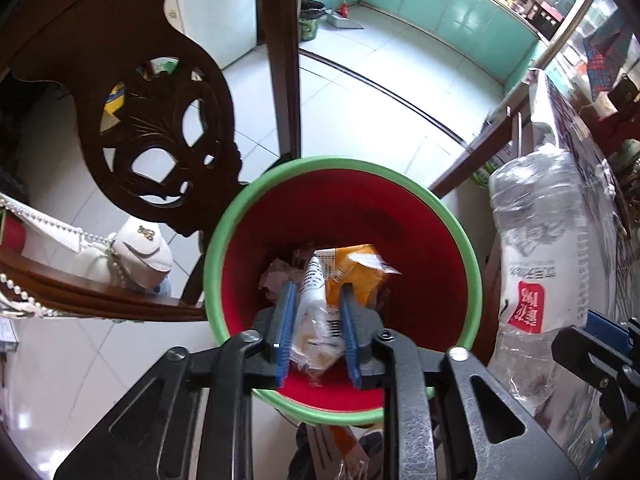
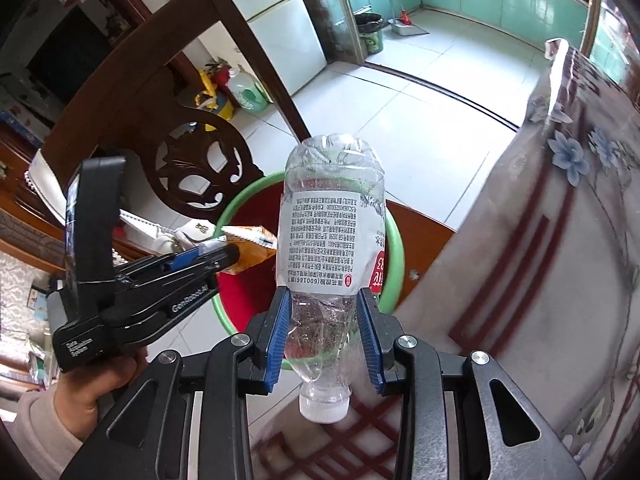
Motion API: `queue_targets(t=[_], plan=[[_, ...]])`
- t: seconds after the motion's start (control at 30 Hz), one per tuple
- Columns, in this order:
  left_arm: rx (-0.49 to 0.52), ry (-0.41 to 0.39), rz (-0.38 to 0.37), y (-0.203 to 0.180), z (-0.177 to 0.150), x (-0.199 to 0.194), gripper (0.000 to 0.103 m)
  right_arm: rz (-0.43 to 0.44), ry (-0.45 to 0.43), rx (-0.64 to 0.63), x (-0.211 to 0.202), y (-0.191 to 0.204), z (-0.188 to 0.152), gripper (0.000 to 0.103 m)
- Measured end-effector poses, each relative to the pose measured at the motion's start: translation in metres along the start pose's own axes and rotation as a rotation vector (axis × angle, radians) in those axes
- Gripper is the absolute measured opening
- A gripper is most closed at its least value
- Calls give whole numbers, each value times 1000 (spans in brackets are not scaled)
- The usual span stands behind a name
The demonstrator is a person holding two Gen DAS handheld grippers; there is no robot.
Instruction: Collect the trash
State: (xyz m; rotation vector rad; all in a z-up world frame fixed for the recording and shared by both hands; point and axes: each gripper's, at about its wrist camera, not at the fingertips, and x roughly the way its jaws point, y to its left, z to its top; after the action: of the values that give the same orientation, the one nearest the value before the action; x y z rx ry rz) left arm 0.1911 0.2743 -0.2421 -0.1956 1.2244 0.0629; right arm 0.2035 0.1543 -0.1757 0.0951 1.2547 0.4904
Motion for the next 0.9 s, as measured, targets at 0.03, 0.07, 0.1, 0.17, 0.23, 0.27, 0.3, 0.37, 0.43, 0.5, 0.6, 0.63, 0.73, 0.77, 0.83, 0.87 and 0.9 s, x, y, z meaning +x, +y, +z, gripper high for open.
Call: queue_targets(t=[0.03, 0.07, 0.1, 0.17, 0.23, 0.27, 0.3, 0.37, 0.43, 0.5, 0.6, 0.63, 0.73, 0.77, 0.83, 0.87, 0.9], plan=[[-7, -5, 4, 1, 0, -1, 42, 2, -7, -4, -1, 1, 1, 32], [-16, -11, 5, 3, 1, -2, 67, 0, -13, -5, -2, 2, 2, 35], [-25, -24, 7, 5, 0, -5, 82, -5, -25, -8, -5, 4, 3, 38], [-35, -52, 6, 7, -1, -12, 82, -30, -51, -21, -13, 7, 3, 44], [-41, -80, 10, 8, -5, -22, 82, -53, -80, -34, -26, 8, 0, 44], [-46, -96, 13, 7, -8, -29, 82, -59, -97, -33, -33, 8, -1, 44], [-52, -111, 16, 7, -10, -34, 82, -64, -123, -30, -43, 7, -4, 44], [-69, -153, 20, 6, -18, -50, 82, -72, -187, -25, -66, 6, -11, 45], [-82, -197, 20, 2, -26, -70, 83, -90, -247, -33, -90, 5, -19, 54], [-84, -250, 18, -6, -37, -93, 85, -115, -304, -47, -116, 4, -29, 62], [-55, -337, 28, -27, -55, -129, 102, -160, -388, -62, -160, -2, -53, 71], [-44, -379, 28, -37, -63, -143, 103, -170, -410, -65, -173, -5, -61, 74], [-14, -476, 9, -65, -81, -178, 103, -201, -474, -64, -207, -11, -81, 81], [-11, -499, 2, -73, -86, -186, 103, -212, -500, -61, -220, -15, -89, 84], [-16, -545, -15, -89, -96, -203, 103, -217, -549, -56, -245, -23, -102, 85], [-20, -565, -25, -97, -101, -210, 103, -221, -576, -52, -257, -25, -110, 85], [-27, -585, -37, -104, -105, -218, 103, -227, -600, -47, -269, -29, -117, 85]])
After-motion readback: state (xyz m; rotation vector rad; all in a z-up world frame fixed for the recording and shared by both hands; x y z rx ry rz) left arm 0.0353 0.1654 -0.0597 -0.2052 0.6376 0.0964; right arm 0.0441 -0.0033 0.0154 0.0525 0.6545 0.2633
